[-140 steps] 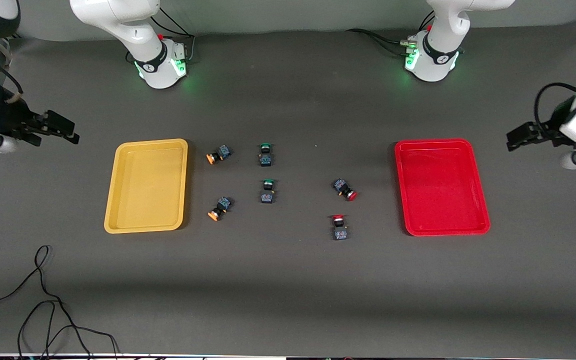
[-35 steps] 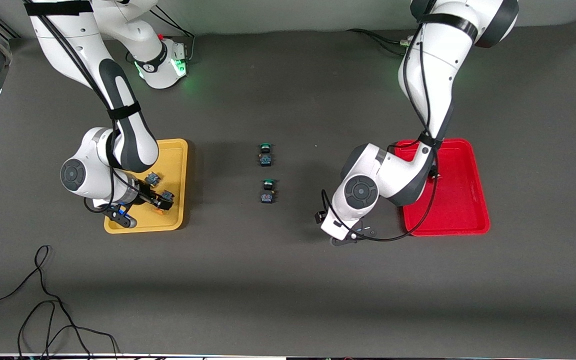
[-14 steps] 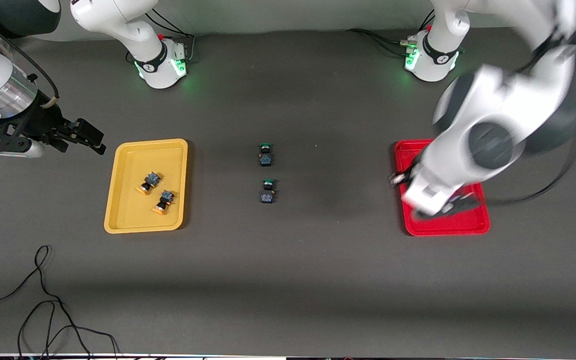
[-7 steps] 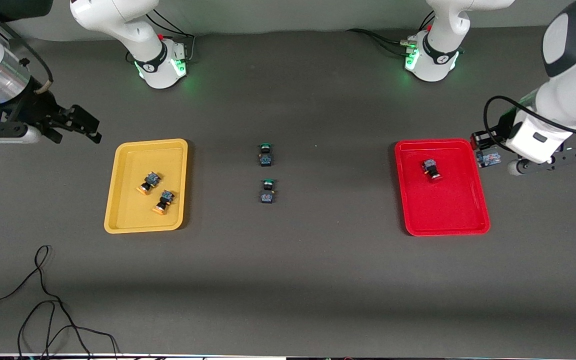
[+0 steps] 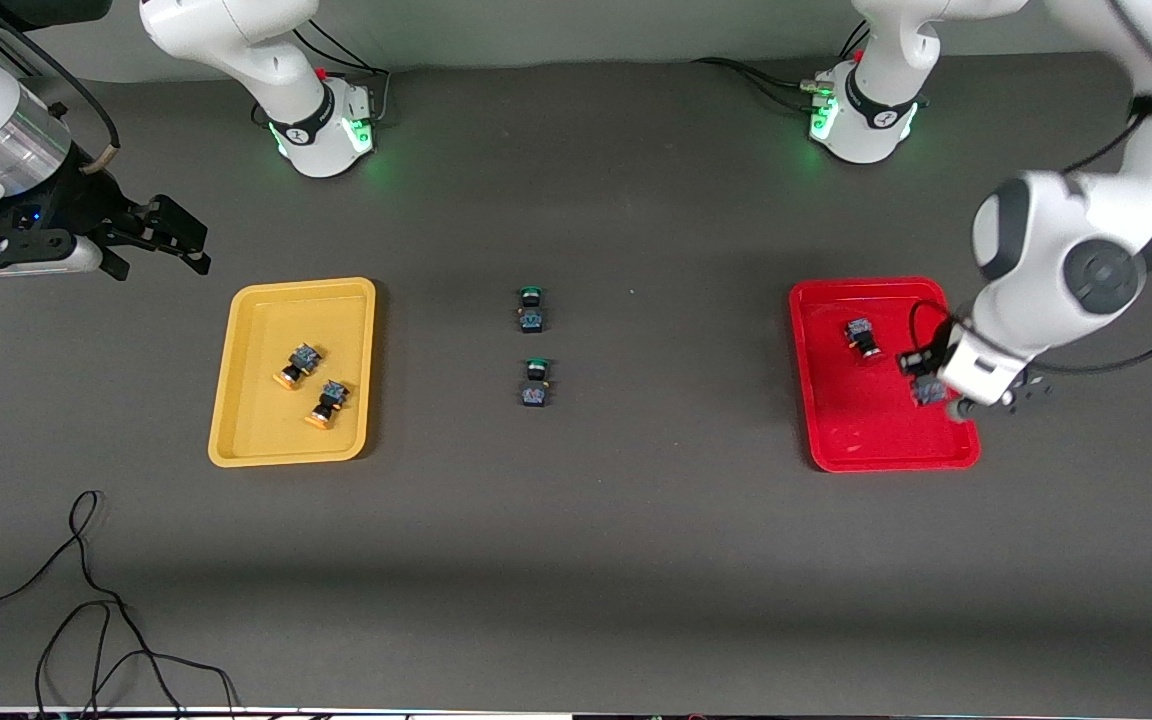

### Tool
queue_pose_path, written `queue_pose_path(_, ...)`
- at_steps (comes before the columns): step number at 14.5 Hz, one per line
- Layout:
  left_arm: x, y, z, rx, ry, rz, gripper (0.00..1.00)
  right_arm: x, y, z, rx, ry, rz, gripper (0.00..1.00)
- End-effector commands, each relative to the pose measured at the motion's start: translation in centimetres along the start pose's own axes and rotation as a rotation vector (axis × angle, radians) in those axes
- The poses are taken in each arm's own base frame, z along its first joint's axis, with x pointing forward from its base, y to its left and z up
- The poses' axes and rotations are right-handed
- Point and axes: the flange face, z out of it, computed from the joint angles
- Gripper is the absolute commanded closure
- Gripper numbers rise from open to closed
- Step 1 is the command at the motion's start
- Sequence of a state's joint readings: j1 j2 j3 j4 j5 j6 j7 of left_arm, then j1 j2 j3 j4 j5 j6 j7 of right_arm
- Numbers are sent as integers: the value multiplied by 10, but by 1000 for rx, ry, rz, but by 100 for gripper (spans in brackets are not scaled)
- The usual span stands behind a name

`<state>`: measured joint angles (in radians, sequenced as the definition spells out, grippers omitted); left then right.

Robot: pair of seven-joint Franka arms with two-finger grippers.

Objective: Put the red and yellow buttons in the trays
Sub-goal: 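Lower the red button into the red tray and open the left gripper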

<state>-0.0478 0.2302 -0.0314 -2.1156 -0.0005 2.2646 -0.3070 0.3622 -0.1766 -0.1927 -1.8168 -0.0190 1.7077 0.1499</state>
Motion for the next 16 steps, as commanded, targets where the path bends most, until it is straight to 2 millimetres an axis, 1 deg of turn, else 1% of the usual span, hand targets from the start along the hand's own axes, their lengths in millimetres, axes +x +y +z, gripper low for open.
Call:
queue_pose_path(1,15,-14,48,14,-16,-1,100,-3,2,2,-8,-11,-33,0)
queue_pose_path(3,15,-16,62,19,-24,1,100,-3,3,1,-8,-10,-32,0)
queue_pose_path(5,15,-16,78,24,-34,4,100,-6,6,-6,-5,-7,-30,0)
queue_pose_path(6,16,-15,78,24,-34,2,49,-7,10,-6,-5,-16,-29,0)
queue_pose_path(7,16,-16,73,26,-38,-6,1,-6,12,-5,-5,-18,-35,0)
queue_pose_path(8,15,-16,58,28,-31,-8,0,-4,15,-3,-8,-22,-46,0)
queue_pose_path(9,10,-16,40,37,-57,-7,0,-2,21,1,-11,-29,-32,0)
queue_pose_path(10,7,-15,13,45,-71,-6,0,6,28,-1,-14,-20,-18,0)
queue_pose_path(11,1,-14,-18,52,-77,-6,0,18,36,-1,-21,-20,1,0)
queue_pose_path(12,-6,-15,-52,55,-73,-5,0,23,46,-5,-23,-18,19,0)
queue_pose_path(14,-26,-16,-112,57,-51,-2,0,21,48,-2,-23,-32,10,0)
queue_pose_path(15,-35,-18,-138,56,-37,0,0,22,46,0,-24,-35,8,0)
queue_pose_path(16,-46,-15,-165,55,-20,10,0,21,46,2,-24,-41,13,0)
